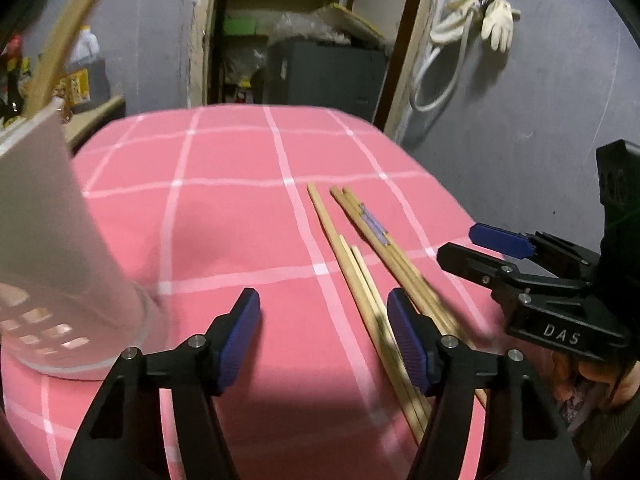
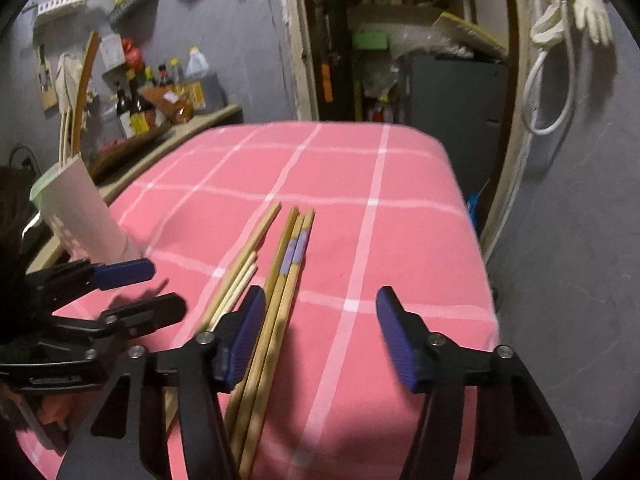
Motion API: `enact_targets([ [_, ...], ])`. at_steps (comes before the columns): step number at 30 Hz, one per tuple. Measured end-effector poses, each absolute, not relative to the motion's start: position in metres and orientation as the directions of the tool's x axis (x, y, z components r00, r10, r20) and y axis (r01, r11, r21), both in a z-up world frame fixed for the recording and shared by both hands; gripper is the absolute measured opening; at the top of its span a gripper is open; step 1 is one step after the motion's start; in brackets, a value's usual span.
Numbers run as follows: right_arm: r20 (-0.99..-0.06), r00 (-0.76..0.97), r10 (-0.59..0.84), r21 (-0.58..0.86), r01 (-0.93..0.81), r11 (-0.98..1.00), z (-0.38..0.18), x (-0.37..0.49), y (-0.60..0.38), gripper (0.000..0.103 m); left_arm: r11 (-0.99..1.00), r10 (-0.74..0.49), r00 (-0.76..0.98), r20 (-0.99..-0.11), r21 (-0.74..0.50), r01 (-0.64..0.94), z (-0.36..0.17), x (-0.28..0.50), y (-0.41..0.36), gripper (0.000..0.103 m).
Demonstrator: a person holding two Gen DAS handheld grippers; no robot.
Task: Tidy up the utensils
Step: 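Move both tools back over the remaining chopsticks, fingers open, then close the left tool on a plain chopstick while the right tool grasps a purple-wrapped one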
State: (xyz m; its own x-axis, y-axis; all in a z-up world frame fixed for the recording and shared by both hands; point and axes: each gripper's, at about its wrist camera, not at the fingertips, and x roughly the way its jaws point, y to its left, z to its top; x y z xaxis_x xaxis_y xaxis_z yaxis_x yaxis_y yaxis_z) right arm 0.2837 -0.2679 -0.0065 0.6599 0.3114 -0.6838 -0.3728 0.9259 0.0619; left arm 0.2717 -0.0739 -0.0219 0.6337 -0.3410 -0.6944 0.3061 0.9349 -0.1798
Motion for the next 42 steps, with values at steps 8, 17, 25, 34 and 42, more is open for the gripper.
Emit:
enact_targets([
  [8, -0.74, 0.604, 0.296, 0.055, -0.384, 0.922, -0.015, 0.292, -0.263, 0.044, 0.934, -0.329, 0.58, -0.745, -0.165, 0.318, -0.034, 0.288, -0.083, 0.038],
  [17, -0.758, 0.581, 0.298, 0.061, -0.392, 0.918, -0.018, 0.301, -0.261, 0.039, 0.941, -0.31, 0.573, -0.759, -0.161, 0.297, -0.038, 0.302, -0.088, 0.025],
  [25, -0.784, 0.549, 0.29, 0.064, -0.394, 0.917, -0.023, 0.326, -0.249, 0.027, 0.945, -0.31, 0.56, -0.769, -0.185, 0.269, -0.035, 0.315, -0.087, 0.017],
  [34, -0.805, 0.524, 0.28, 0.064, -0.391, 0.918, -0.023, 0.351, -0.24, 0.025, 0.944, -0.319, 0.543, -0.777, -0.211, 0.252, -0.032, 0.333, -0.088, 0.014],
  [42, -0.806, 0.48, 0.346, 0.185, -0.35, 0.918, -0.023, 0.359, -0.248, 0.006, 0.941, -0.333, 0.522, -0.785, -0.244, 0.233, -0.03, 0.339, -0.082, 0.005],
])
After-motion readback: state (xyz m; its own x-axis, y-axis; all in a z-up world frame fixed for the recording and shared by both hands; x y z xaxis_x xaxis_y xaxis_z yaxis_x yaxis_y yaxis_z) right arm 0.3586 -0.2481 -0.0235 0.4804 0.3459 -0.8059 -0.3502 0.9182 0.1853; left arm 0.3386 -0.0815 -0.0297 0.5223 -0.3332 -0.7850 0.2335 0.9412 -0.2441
